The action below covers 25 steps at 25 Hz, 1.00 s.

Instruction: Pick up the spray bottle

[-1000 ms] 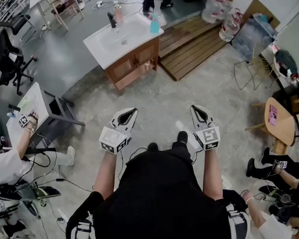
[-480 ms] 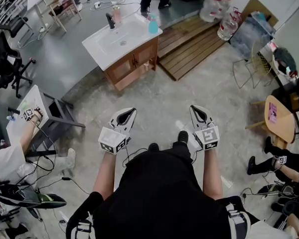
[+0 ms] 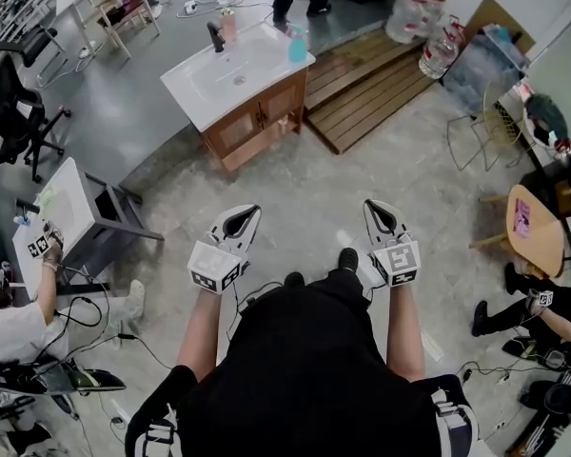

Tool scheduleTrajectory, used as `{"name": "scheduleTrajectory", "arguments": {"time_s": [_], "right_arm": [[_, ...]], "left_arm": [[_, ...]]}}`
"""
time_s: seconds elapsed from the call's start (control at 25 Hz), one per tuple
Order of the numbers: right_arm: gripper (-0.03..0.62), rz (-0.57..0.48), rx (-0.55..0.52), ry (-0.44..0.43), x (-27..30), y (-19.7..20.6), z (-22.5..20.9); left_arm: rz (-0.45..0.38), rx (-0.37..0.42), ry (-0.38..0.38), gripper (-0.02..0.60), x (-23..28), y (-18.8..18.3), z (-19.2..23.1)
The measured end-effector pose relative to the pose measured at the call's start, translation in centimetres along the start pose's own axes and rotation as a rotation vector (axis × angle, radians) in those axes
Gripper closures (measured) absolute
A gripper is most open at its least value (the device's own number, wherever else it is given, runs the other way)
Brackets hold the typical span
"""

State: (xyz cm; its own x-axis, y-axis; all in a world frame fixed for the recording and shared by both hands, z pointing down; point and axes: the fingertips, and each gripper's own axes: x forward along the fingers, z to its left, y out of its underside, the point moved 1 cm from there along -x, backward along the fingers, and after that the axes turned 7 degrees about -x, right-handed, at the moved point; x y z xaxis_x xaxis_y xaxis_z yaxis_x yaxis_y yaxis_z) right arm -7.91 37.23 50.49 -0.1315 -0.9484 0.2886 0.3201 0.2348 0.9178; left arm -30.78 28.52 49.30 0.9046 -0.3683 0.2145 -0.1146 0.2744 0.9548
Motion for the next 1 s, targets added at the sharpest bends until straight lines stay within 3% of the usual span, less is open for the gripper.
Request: {"name": "scheduleTrajectory", "arguments": {"time_s": [0.24, 0.32, 0.4, 0.44, 0.48, 0.56, 0.64, 0.84, 1.0], "right_arm": [[0.568, -0.007, -0.009, 0.003, -0.3, 0.5, -0.3], [0.484, -0.019, -0.006, 0.015, -0.4, 0.2, -0.4], [0.315, -0.026, -0.019, 0.034, -0.4, 0.1, -0.9], [0.268, -0.029, -0.026, 0.041, -0.5, 0.2, -1.2], [0.241, -0.033, -0.029, 0.046, -0.5, 0.2, -1.5], [0.187, -0.048, -0.024, 0.052, -0.5, 0.2, -2.1], [0.146, -0.063, -0.014, 0.063, -0.6, 0.4, -2.7], [0.009, -0.079, -0.031, 0.094, -0.1, 0.6, -4.0], [-0.001, -0.089, -0.014, 0.075, 0.6, 0.6, -4.7]], "left_arm": [[-0.006, -0.003, -0.013, 0.557, -0.1, -0.3, -0.3], [-0.014, 0.001, -0.034, 0.557, -0.1, -0.4, -0.2], [-0.024, 0.006, -0.058, 0.557, 0.1, -0.6, 0.0], [-0.029, 0.007, -0.069, 0.554, 0.3, -0.7, 0.2], [-0.034, 0.005, -0.081, 0.541, 0.5, -0.9, 0.4], [-0.041, -0.001, -0.1, 0.392, 1.0, -1.1, 0.9], [-0.05, 0.004, -0.108, 0.325, 1.5, -1.2, 1.1], [-0.096, 0.033, -0.113, 0.285, 2.3, -2.0, 1.2], [-0.102, 0.033, -0.111, 0.282, 3.1, -2.4, 1.2]]}}
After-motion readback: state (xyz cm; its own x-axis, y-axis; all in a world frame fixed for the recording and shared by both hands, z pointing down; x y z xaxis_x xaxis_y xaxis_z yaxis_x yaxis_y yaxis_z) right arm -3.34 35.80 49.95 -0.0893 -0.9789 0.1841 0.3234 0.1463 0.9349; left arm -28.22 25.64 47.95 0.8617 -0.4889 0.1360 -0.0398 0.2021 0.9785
